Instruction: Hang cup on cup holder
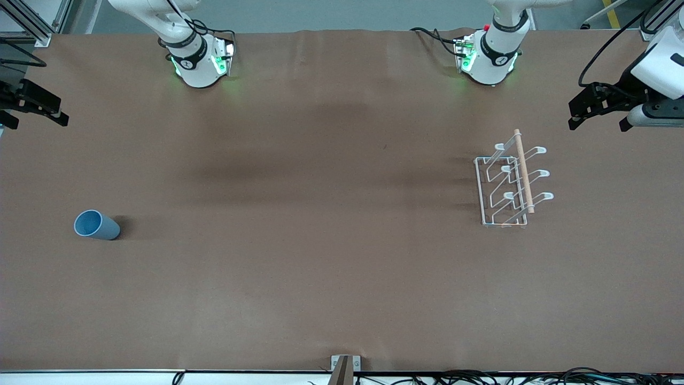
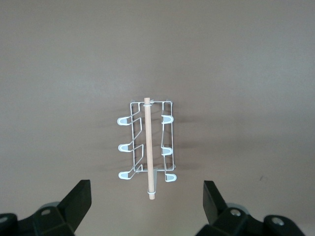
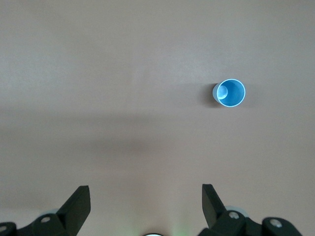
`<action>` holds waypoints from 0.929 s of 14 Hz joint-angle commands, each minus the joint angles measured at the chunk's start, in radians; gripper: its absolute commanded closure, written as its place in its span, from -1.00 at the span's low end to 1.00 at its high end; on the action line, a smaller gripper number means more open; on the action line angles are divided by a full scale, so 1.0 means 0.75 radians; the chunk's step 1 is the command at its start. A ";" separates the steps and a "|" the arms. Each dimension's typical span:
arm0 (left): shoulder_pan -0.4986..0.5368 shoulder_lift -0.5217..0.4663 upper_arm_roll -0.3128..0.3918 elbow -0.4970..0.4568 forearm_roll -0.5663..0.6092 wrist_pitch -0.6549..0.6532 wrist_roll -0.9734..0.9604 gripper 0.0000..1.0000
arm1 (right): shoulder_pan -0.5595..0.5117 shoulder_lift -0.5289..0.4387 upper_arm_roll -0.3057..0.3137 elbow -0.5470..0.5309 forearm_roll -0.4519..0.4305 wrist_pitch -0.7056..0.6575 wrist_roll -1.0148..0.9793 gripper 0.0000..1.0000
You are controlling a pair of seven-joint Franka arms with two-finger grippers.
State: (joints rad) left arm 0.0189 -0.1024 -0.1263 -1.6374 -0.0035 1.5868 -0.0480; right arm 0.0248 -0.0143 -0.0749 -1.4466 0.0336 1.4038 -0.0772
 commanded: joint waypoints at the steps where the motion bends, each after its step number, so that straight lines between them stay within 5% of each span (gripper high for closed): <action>1: 0.010 0.012 -0.006 0.031 -0.016 -0.028 0.001 -1.00 | -0.008 0.007 -0.011 0.014 0.000 -0.017 0.015 -1.00; 8: 0.012 0.020 -0.006 0.068 0.003 -0.056 -0.003 -1.00 | -0.055 0.021 -0.013 -0.022 -0.002 0.024 0.013 -1.00; 13: 0.034 0.024 -0.006 0.064 -0.014 -0.058 0.009 -1.00 | -0.241 0.219 -0.011 -0.073 0.002 0.241 -0.013 -1.00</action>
State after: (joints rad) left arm 0.0371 -0.0994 -0.1250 -1.6167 -0.0035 1.5661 -0.0466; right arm -0.0930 0.0858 -0.0929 -1.4919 0.0319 1.5315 -0.0770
